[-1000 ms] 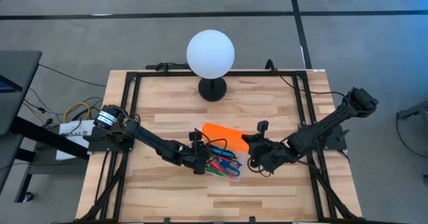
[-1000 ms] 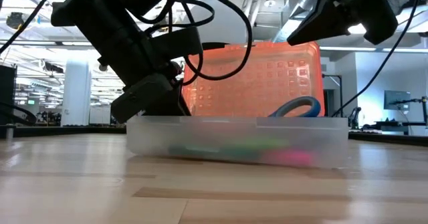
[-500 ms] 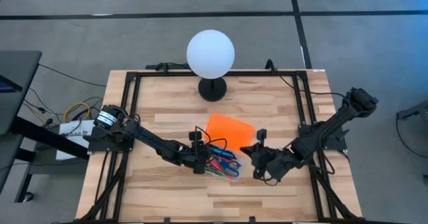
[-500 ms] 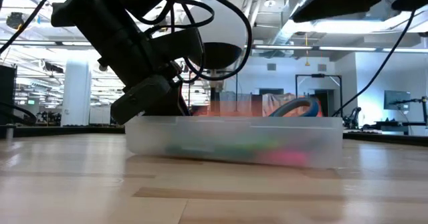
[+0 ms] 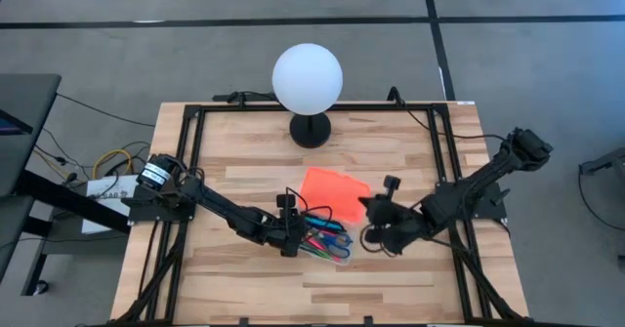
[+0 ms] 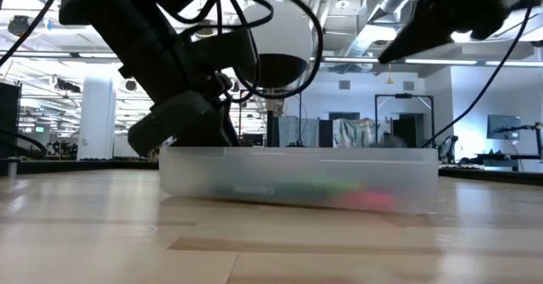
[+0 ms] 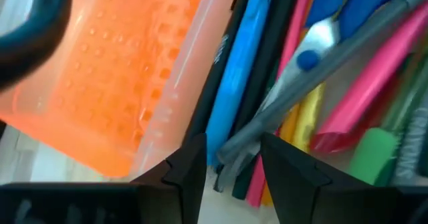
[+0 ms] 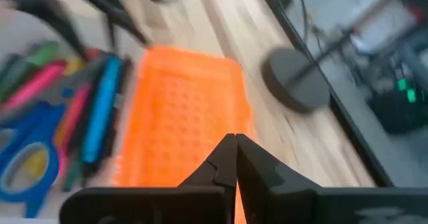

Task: Pick & place school supplies into a supply box
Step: Close the orange supply box

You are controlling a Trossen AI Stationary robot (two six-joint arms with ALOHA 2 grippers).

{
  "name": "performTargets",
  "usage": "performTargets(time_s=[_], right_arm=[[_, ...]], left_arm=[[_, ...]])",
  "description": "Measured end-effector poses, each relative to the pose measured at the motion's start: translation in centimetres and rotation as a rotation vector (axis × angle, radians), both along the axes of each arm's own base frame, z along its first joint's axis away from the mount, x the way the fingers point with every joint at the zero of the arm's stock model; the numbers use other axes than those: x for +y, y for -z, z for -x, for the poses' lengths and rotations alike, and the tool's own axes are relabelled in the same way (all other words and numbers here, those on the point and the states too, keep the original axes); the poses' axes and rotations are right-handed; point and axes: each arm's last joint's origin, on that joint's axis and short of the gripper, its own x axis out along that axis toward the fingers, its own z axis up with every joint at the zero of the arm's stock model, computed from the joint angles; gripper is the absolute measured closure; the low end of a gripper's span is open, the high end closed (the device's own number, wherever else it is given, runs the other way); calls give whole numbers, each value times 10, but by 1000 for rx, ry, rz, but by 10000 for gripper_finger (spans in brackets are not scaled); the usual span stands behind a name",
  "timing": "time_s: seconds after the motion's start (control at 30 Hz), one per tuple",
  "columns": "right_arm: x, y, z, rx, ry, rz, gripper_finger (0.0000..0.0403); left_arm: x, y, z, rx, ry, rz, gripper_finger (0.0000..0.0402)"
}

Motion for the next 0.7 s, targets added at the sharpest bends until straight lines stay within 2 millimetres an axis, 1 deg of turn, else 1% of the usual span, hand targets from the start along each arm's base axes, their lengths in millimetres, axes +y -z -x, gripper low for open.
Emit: performTargets(time_s=[0.07,0.13,0.27,0.37,0.5,0.6,0.7], right_arm=[[-9,2,0,16,64,-16,397],[-19,5,0,34,125,-26,383],[-42,15,-3,49,232,-69,335],[-64,25,-9,84,278,-195,294],[-91,36,-14,100,320,-335,236],[-103,37,-16,98,325,-340,202],[-110,38,-18,101,289,-338,183]], left_arm=[[-3,-2,-1,-6,12,-2,265],[-4,-2,-1,-7,16,-2,265],[-4,-2,0,-8,15,-5,265],[-4,-2,-1,-9,14,-5,265],[-4,-2,-1,-9,14,-5,265],[-4,-2,0,-5,14,-6,265],[-4,-2,0,-2,14,-7,265]])
